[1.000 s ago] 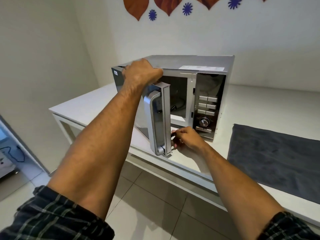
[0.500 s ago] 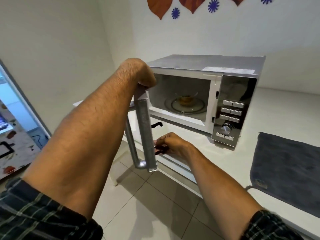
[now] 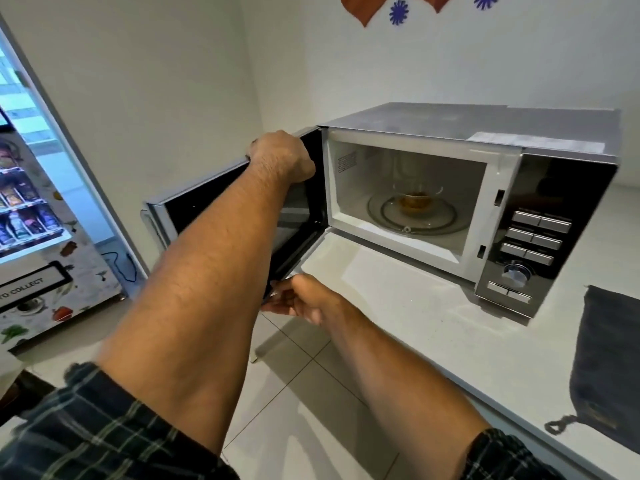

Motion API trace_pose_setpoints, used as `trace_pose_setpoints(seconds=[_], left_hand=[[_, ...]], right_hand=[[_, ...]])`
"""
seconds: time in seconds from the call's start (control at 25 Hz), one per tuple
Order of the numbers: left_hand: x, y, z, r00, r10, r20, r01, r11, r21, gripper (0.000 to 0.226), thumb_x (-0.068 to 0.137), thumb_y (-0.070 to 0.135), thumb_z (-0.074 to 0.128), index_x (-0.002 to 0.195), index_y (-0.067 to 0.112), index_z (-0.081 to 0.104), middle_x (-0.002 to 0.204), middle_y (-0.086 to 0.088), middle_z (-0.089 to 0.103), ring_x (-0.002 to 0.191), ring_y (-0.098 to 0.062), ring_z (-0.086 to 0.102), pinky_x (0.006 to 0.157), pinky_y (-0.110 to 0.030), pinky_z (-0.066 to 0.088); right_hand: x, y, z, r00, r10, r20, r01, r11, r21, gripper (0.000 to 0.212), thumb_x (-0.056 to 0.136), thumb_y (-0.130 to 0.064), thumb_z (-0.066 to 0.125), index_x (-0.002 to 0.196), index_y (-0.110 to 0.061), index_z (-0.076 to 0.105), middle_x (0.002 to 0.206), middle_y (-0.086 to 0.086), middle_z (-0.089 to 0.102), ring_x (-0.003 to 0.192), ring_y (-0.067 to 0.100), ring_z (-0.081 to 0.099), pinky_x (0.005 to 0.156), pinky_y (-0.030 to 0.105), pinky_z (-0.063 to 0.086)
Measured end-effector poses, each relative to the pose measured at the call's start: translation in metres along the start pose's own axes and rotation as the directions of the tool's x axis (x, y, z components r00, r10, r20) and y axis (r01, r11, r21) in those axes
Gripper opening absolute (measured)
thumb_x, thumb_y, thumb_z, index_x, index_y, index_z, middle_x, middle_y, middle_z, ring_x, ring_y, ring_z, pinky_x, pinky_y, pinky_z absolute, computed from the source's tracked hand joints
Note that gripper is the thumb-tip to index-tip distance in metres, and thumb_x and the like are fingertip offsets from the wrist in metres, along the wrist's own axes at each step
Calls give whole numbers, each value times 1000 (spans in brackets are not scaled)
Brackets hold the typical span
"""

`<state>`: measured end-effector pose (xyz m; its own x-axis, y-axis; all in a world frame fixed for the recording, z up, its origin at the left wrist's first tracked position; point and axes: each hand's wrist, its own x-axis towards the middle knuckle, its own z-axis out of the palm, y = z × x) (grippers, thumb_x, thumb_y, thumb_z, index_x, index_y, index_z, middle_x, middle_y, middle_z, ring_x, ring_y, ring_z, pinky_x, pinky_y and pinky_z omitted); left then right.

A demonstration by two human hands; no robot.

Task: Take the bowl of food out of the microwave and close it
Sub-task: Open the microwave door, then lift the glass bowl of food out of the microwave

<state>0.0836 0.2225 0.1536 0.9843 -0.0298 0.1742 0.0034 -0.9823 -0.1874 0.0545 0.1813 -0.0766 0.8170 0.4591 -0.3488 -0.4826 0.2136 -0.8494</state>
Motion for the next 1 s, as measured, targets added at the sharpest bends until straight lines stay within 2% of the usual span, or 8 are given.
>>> trace_pose_setpoints(seconds=[0.12,0.24,0.52,0.64,0.72,0.8,0.88,1.0], left_hand=[[12,-9,19,988,-9,-152,9,1000,-7,22,87,22,45,96,8,60,86,-9,54,85,-32,59,72,-40,43],[20,-24,34,956,-23,-291,17,1000,-25,15,79,17,47,80,6,57,64,-6,46,58,-23,47,62,-35,41],[37,-57,54,884,-50,-466,-25,988,-154,10,68,14,48,71,7,55,53,-4,37,46,-21,34,55,-31,34],[43,-54,65,831,-87,-550,-28,980,-197,26,75,15,44,82,2,65,64,-10,54,58,-25,49,59,-34,39],[44,-46,78,765,-30,-643,-140,967,-211,40,82,18,46,112,0,67,110,-19,70,103,-34,62,89,-43,48],[44,-30,94,694,41,-719,-313,916,-250,44,85,19,50,122,1,65,127,-16,67,124,-33,56,104,-44,44],[47,-5,109,669,24,-743,-414,842,-345,32,87,20,50,107,4,69,108,-17,72,107,-34,63,88,-43,50],[63,45,134,814,-115,-569,-362,666,-653,24,92,28,49,90,10,65,88,-13,70,85,-33,64,67,-35,45]], right_hand=[[15,-1,18,1000,-13,22,13,1000,18,20,95,1,50,111,3,61,88,19,67,67,23,74,66,30,64],[29,0,34,1000,-27,-7,28,998,57,16,94,3,47,101,-2,60,82,14,65,63,19,72,69,29,62],[59,-3,50,994,-55,-95,67,990,123,24,94,2,49,114,4,62,83,13,69,68,18,70,69,28,61],[64,0,47,989,-65,-135,73,996,56,30,97,-7,55,124,3,64,85,15,74,69,19,74,69,28,62],[62,-7,34,970,-134,-203,103,982,-156,29,97,-19,63,119,-1,67,91,18,78,75,20,75,71,28,64],[55,-23,11,885,-305,-352,170,915,-366,22,93,-20,66,110,-7,71,93,15,79,79,22,75,76,33,64],[42,-45,-19,703,-513,-493,237,822,-518,14,90,-17,65,98,-13,76,91,9,78,83,21,73,80,35,62],[14,-79,-69,345,-712,-611,284,700,-655,8,94,-20,65,97,-17,72,102,1,69,91,17,66,79,28,54]])
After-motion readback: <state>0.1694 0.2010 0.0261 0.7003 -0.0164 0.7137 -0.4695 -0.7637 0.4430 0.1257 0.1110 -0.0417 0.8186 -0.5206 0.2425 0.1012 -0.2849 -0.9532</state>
